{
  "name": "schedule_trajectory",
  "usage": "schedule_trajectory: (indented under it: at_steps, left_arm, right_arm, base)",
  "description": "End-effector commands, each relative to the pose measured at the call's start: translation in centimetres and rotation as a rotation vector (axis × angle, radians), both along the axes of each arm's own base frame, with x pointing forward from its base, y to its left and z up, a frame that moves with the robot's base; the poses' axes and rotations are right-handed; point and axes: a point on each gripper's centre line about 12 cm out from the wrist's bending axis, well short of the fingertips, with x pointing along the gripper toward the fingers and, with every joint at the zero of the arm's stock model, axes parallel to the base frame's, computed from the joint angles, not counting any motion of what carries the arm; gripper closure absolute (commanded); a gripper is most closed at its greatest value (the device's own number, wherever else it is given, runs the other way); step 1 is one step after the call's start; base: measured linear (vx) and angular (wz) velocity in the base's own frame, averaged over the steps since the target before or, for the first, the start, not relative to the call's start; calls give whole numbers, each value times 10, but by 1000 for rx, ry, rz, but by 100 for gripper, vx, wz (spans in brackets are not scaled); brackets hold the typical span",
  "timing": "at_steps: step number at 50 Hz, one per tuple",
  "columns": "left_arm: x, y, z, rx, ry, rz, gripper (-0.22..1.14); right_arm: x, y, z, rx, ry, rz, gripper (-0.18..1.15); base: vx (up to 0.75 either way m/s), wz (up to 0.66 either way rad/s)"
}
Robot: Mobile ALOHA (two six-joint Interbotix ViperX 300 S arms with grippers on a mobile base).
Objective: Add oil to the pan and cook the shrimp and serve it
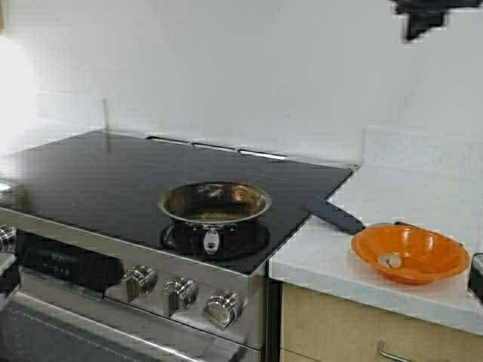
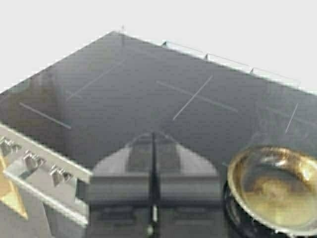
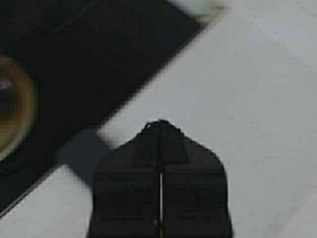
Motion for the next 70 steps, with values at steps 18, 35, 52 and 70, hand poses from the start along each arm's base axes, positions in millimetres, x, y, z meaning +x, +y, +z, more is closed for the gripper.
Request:
schedule_trajectory:
  at_steps: [18,35,52,70]
  left_arm:
    - [0,0,11,-10,-34,3,89]
    - [-1,0,11,-11,-41,3,89]
    - [-3,0,12,-18,-49,3,89]
    - [-3,0,12,-31,-48,5,89]
  right_arm:
    - [-56,127,45,-18,-53,213,89]
    - [-91,184,-11,-15,71,227,88]
    - [-124,167,-75,-330,348,242,12]
    - [-159,184,-125,-790,106,50,10]
  base:
    - [0,0]
    - [0,0]
    - [0,0]
    - [0,0]
